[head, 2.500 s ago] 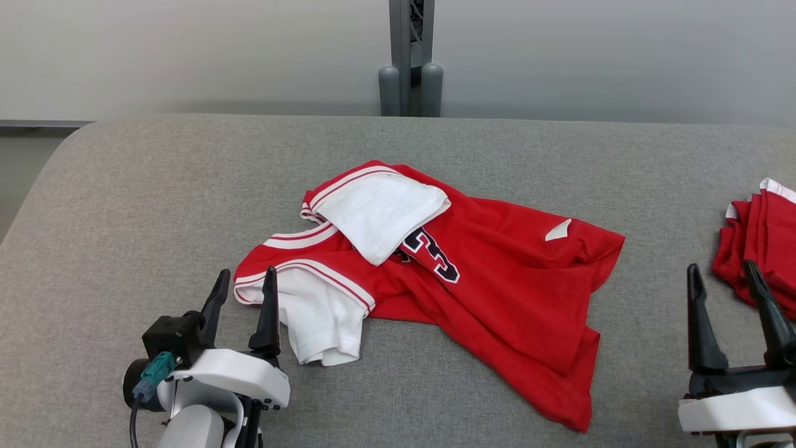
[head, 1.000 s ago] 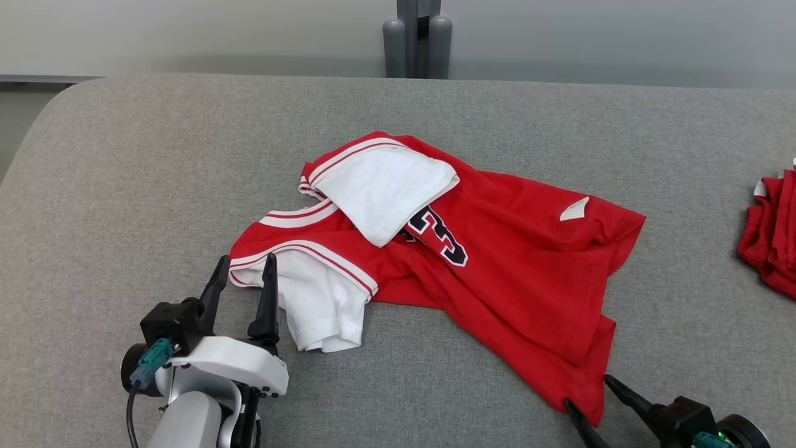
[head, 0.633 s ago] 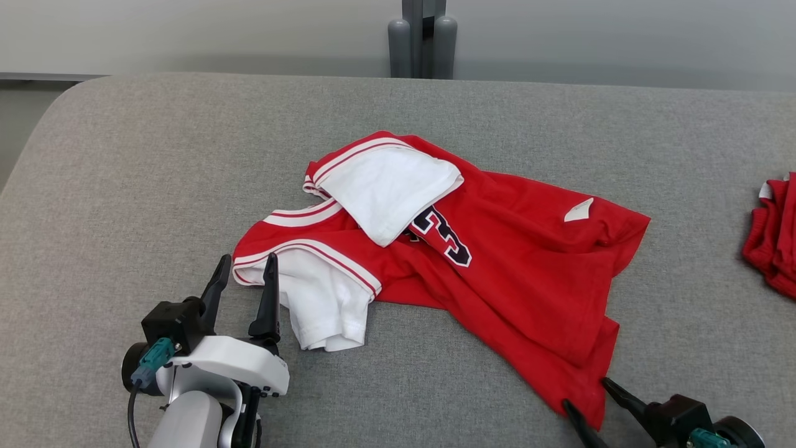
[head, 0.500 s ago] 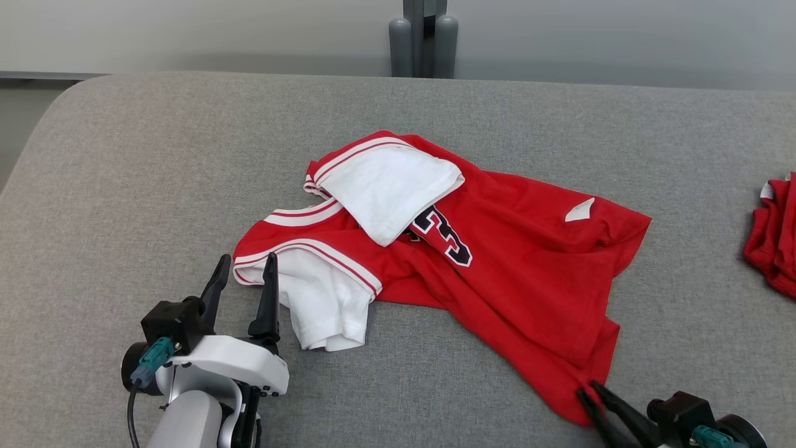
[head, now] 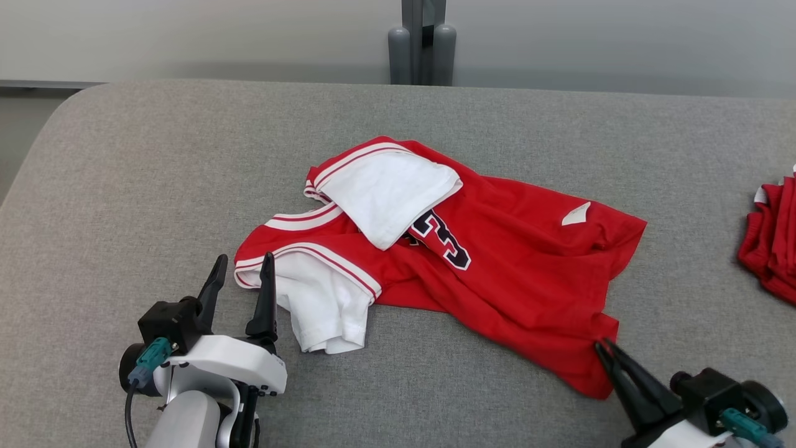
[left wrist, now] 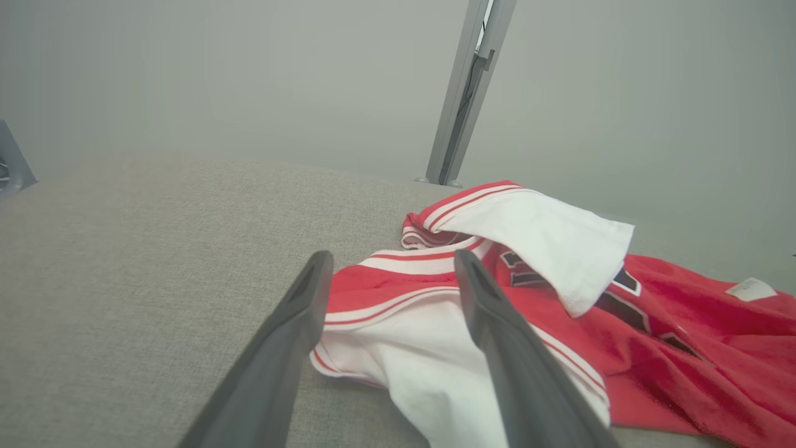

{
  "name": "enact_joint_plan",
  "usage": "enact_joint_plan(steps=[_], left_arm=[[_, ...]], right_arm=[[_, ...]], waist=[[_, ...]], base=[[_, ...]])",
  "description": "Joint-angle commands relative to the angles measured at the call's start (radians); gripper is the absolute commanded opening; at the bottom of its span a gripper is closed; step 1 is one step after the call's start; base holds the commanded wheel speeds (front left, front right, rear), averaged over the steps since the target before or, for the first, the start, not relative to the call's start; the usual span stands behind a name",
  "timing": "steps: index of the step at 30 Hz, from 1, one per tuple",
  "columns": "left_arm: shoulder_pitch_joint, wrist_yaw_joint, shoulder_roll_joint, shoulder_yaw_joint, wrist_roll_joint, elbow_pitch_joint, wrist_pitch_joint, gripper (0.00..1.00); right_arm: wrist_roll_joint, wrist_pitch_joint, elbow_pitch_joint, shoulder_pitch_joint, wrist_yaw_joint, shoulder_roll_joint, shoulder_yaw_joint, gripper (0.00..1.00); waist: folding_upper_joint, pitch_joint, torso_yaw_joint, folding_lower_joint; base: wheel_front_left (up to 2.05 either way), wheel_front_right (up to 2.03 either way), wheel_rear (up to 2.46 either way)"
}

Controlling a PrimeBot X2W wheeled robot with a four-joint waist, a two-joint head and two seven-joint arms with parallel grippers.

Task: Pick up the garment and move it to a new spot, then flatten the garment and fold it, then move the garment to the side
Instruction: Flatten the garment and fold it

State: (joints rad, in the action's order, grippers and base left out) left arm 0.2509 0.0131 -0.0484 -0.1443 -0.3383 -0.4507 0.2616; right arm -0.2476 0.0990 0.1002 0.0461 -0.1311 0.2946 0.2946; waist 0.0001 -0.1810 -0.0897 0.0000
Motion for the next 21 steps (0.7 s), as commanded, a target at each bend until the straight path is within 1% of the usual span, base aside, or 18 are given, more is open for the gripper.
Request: enact_joint_plan(steps=[1,7,13,17,19,21], left_arm=[[-0.001,-0.002,-0.005,0.004,-0.005,0.001,0.004,1.00],[-0.013,-0.005,-0.005,-0.001,-0.009,-0.001,0.004,1.00],[-0.020,-0.008,-0.005,-0.013,-0.014,0.001,0.004,1.00],[-0.028,0.010,-0.005,-0.031,-0.002,-0.025,0.004,1.00],[-0.035,0.021,-0.014,-0.042,0.005,-0.051,0.002,1.00],[-0.040,0.031,-0.025,-0.056,0.006,-0.081,-0.035,1.00]], right_arm=[[0.012,0.022,-0.016,-0.013,0.001,0.000,-0.014,0.00],[0.079,0.086,-0.082,-0.025,0.001,-0.017,-0.087,0.00],[0.110,0.082,-0.098,-0.005,0.001,-0.028,-0.119,0.00],[0.115,0.078,-0.095,-0.002,0.001,-0.033,-0.121,0.00],[0.117,0.075,-0.094,-0.005,0.001,-0.035,-0.119,0.00],[0.116,0.072,-0.091,-0.006,0.001,-0.037,-0.116,0.00]], waist=[[-0.0001,0.006,0.001,0.0000],[-0.0001,0.031,0.001,0.0000],[-0.0001,0.047,-0.004,0.0000],[-0.0001,0.049,-0.007,0.0000],[-0.0001,0.049,-0.009,0.0000],[-0.0001,0.049,-0.010,0.0000]], base=[[0.00,0.00,0.00],[0.00,0.00,0.00],[0.00,0.00,0.00],[0.00,0.00,0.00],[0.00,0.00,0.00],[0.00,0.00,0.00]])
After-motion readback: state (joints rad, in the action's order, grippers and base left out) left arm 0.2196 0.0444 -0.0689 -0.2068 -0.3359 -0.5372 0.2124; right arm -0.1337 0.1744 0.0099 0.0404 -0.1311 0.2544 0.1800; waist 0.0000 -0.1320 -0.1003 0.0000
